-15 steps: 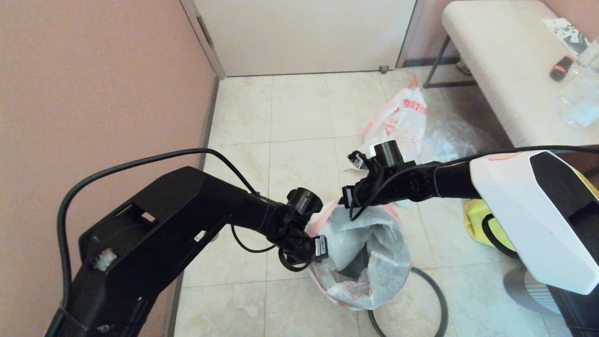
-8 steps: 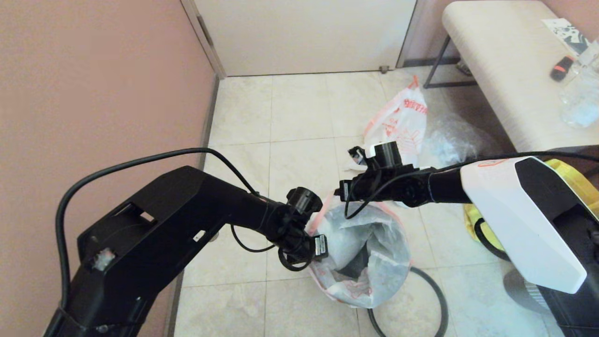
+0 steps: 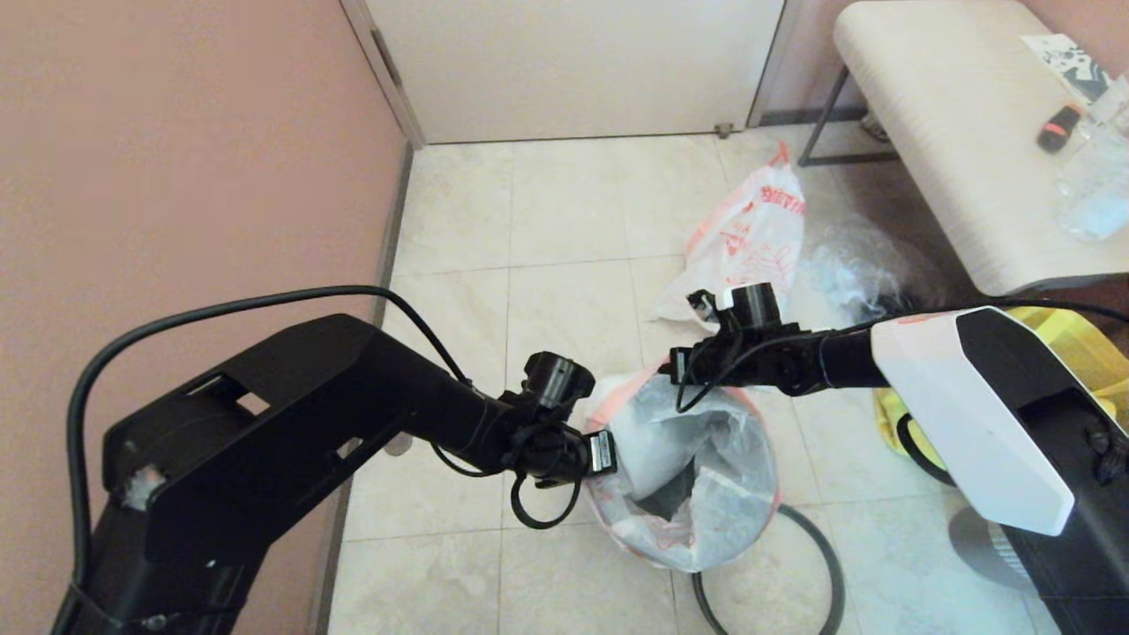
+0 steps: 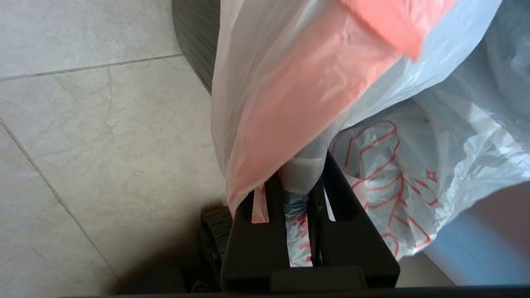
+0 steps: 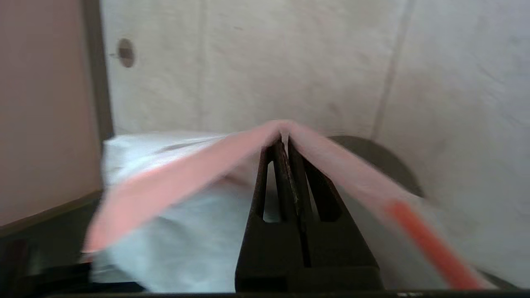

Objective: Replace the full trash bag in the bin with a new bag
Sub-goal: Put the new garbage bag on the trash can

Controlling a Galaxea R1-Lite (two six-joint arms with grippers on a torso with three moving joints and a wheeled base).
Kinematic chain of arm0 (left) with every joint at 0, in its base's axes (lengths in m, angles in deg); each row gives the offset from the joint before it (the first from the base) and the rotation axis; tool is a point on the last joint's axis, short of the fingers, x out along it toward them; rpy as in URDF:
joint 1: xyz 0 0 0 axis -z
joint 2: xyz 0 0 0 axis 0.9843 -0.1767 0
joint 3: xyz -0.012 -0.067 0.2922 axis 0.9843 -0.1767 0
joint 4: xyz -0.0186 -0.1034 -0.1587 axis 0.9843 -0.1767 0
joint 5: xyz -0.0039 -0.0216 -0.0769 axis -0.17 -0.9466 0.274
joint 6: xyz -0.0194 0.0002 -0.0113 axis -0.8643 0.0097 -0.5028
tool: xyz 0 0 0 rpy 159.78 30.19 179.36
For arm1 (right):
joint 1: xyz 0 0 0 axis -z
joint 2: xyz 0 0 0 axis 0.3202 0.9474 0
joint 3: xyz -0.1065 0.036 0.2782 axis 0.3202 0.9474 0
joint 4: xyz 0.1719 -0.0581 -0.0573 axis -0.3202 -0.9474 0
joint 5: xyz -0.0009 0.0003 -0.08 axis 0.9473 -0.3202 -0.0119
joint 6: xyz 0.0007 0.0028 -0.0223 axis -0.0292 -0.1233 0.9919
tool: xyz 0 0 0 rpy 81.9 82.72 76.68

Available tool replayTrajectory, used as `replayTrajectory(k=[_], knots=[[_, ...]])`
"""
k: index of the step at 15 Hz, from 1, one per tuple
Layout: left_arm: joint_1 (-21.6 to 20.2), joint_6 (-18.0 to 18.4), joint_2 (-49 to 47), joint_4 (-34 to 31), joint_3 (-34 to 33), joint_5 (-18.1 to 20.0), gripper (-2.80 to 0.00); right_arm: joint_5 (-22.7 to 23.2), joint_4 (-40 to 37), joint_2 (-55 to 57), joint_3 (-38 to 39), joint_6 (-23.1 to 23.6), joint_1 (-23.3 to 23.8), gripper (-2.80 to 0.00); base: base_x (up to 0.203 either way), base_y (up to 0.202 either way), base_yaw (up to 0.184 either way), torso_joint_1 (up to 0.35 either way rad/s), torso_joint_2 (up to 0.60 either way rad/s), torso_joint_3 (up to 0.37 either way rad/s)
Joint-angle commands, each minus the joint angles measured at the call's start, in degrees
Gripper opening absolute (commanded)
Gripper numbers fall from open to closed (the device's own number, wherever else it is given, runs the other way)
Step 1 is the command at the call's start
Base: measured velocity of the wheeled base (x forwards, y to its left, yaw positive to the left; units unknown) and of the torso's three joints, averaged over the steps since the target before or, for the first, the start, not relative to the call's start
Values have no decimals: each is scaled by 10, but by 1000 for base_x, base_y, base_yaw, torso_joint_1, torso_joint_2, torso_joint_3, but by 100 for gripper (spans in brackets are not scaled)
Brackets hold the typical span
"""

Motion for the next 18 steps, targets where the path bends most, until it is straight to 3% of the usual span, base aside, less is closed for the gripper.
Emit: replayTrajectory(k=[1, 4, 13, 18], knots=[[0, -2, 3, 2, -2, 0, -280, 1, -2, 9, 0, -1, 16, -280, 0, 0, 0, 0, 0, 0], [1, -3, -7, 3, 5, -12, -280, 2, -14, 9, 1, -3, 35, -280, 0, 0, 0, 0, 0, 0], [0, -8, -21, 2, 28, -55, -280, 22, -232, -36, 14, 11, 51, -280, 0, 0, 0, 0, 0, 0], [0, -8, -16, 8, 23, -62, -280, 84, -256, -184, 119, 12, 35, -280, 0, 0, 0, 0, 0, 0]])
